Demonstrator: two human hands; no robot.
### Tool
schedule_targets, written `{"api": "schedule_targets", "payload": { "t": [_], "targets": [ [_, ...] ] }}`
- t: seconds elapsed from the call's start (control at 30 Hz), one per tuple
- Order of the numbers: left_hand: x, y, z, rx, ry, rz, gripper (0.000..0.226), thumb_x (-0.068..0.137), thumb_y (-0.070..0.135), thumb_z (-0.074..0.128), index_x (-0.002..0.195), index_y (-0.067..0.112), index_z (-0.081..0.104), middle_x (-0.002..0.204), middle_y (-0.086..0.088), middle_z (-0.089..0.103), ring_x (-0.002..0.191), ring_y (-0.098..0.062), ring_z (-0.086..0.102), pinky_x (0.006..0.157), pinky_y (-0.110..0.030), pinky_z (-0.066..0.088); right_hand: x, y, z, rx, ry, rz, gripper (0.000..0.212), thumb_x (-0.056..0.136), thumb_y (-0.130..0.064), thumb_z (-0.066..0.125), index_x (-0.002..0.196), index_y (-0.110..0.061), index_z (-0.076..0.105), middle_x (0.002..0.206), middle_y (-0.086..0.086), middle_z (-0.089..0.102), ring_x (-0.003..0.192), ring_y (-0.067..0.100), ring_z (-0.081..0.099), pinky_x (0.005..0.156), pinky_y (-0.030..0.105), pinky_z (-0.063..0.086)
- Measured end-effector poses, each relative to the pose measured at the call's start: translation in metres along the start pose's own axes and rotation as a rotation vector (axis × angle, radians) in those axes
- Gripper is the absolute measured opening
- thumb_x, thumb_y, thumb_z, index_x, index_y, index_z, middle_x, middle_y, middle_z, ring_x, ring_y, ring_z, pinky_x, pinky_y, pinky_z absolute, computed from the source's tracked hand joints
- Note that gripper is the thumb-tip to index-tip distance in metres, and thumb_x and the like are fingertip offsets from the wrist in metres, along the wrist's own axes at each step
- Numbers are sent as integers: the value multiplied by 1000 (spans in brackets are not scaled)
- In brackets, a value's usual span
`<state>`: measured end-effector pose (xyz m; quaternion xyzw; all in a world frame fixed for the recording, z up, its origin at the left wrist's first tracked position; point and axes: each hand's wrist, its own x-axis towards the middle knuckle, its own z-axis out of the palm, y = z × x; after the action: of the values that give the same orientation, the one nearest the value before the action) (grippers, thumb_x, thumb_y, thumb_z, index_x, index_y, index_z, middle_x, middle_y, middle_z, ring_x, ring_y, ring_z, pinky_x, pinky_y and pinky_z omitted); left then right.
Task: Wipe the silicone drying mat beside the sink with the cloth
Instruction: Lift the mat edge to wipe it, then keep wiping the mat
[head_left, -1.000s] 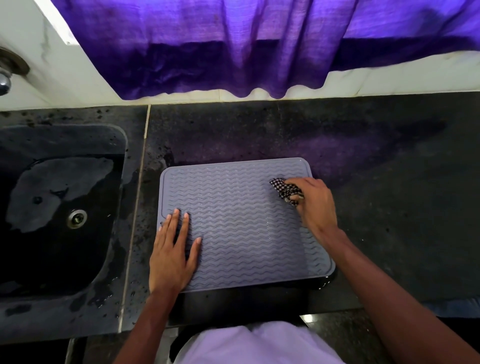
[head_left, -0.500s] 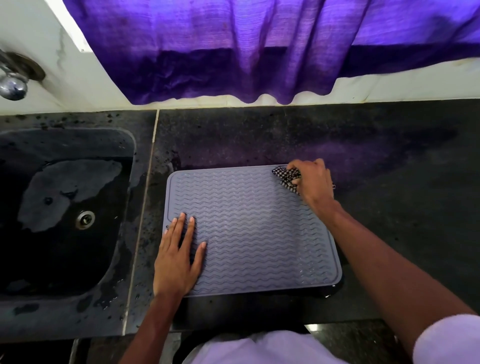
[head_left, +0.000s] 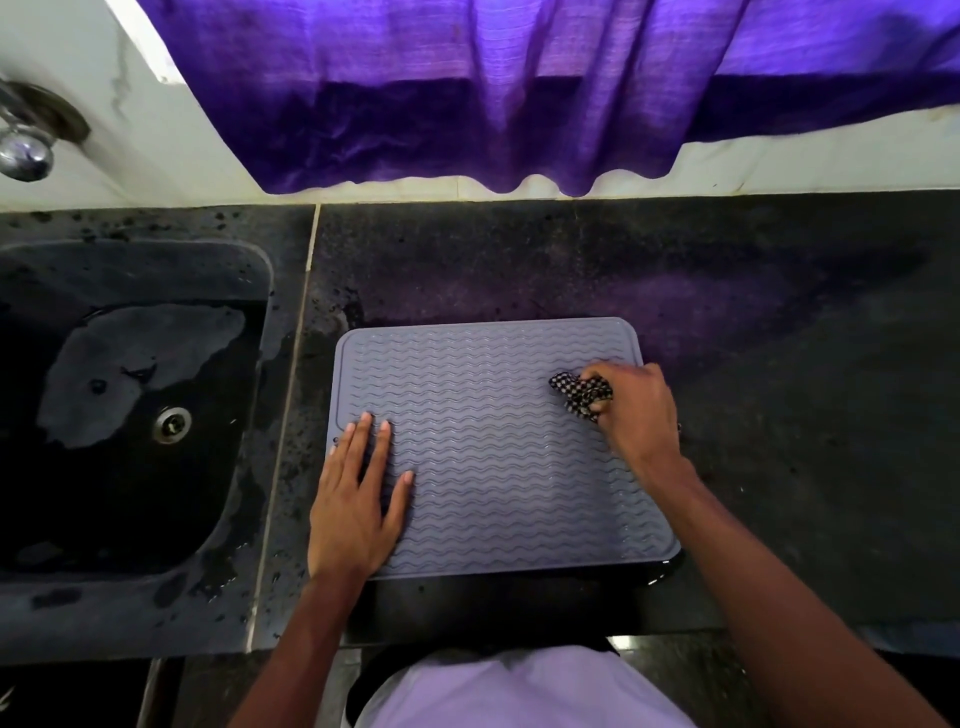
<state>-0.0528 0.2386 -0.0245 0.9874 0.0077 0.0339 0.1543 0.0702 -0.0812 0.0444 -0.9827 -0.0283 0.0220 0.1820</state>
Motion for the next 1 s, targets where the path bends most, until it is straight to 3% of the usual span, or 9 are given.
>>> {"api": "schedule_targets", "payload": {
  "t": [0.33,0.47,0.63,0.8,1.0],
  "targets": [
    [0,-1,-1,9,1,10,68,101,51,36,157,14,30,166,-7,23,154,-24,20,124,-45,23,-42,-6,-18,29,9,-62,54,58,2,86,104,-23,74,96,-2,74,87,18,55,73,30,51],
    [1,-1,-1,4,-4,9,68,102,52,36,158,15,29,167,-6,22,154,-23,19,124,-45,22,-62,1,1,43,-28,-32,61,54,2,86,107,-24,71,102,-4,73,90,20,54,78,35,51],
    [0,-1,0,-25,20,7,67,101,51,39,157,15,31,166,-5,24,153,-23,22,123,-46,25,-72,0,-9,70,34,55,54,67,-6,81,116,-24,67,105,-3,71,88,21,54,70,36,52],
    [0,-1,3,-87,68,-3,67,99,49,46,154,14,38,164,-4,29,152,-22,27,120,-48,31,-108,3,13,61,86,180,48,76,-12,74,123,-15,63,105,13,68,90,37,59,76,41,52],
    [1,-1,3,-112,69,-1,66,99,49,44,154,13,38,164,-4,29,153,-21,24,121,-47,30,-110,-41,39,223,107,215,51,72,-8,76,122,-9,64,104,14,66,93,34,62,84,41,53]
  ]
}}
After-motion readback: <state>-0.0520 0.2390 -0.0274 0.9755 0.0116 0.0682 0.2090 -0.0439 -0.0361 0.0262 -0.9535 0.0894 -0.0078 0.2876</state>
